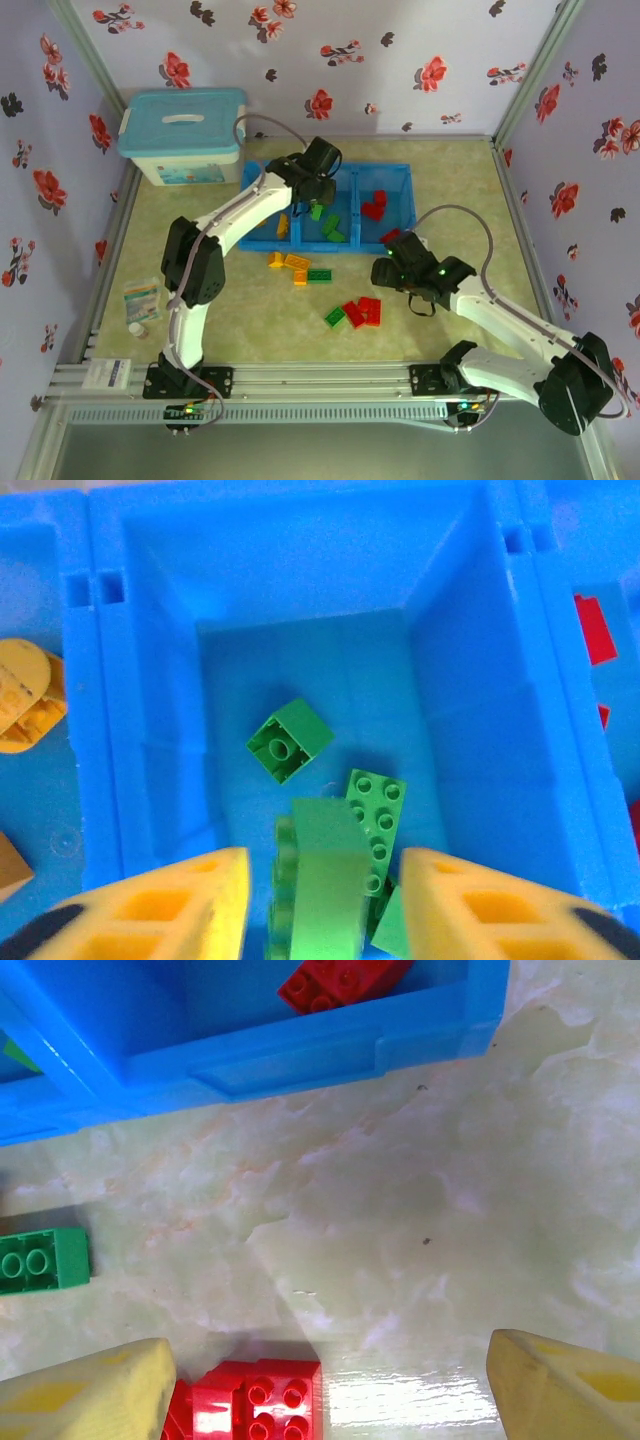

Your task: Sort the legos into containers by color

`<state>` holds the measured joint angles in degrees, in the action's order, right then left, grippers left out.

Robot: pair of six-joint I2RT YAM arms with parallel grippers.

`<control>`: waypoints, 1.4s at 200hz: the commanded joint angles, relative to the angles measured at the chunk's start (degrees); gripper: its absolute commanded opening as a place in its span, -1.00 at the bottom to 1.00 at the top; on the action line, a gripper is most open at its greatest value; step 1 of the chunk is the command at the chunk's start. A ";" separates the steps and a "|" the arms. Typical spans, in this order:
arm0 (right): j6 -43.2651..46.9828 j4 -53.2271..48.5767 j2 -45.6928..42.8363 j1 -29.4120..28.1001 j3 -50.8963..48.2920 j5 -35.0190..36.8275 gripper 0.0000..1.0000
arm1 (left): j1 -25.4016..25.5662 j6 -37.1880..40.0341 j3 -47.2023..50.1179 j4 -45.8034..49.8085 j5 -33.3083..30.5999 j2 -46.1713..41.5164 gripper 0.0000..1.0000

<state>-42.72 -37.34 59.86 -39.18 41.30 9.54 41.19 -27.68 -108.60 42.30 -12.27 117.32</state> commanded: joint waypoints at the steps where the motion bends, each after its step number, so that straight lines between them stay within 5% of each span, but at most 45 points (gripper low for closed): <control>1: -1.73 -1.39 -0.71 -1.10 -0.59 -0.39 0.64 | -0.49 1.66 -3.54 3.30 0.14 -0.08 0.09; 26: -2.54 -1.86 -1.14 -2.74 -1.31 -0.62 0.63 | -0.41 1.35 -2.09 2.91 0.23 -3.04 0.24; 162: -9.38 4.08 12.71 -14.13 -0.09 -0.08 0.15 | 3.81 -4.77 36.01 -9.31 -0.37 -30.87 0.29; 280: -12.33 2.11 23.99 -18.67 6.20 4.22 -0.15 | 4.07 -7.64 49.09 -10.58 -1.87 -40.13 0.29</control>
<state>-53.23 -33.21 82.17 -57.34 45.74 10.74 45.01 -34.02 -61.65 32.56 -12.36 79.59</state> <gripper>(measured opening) 0.434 0.645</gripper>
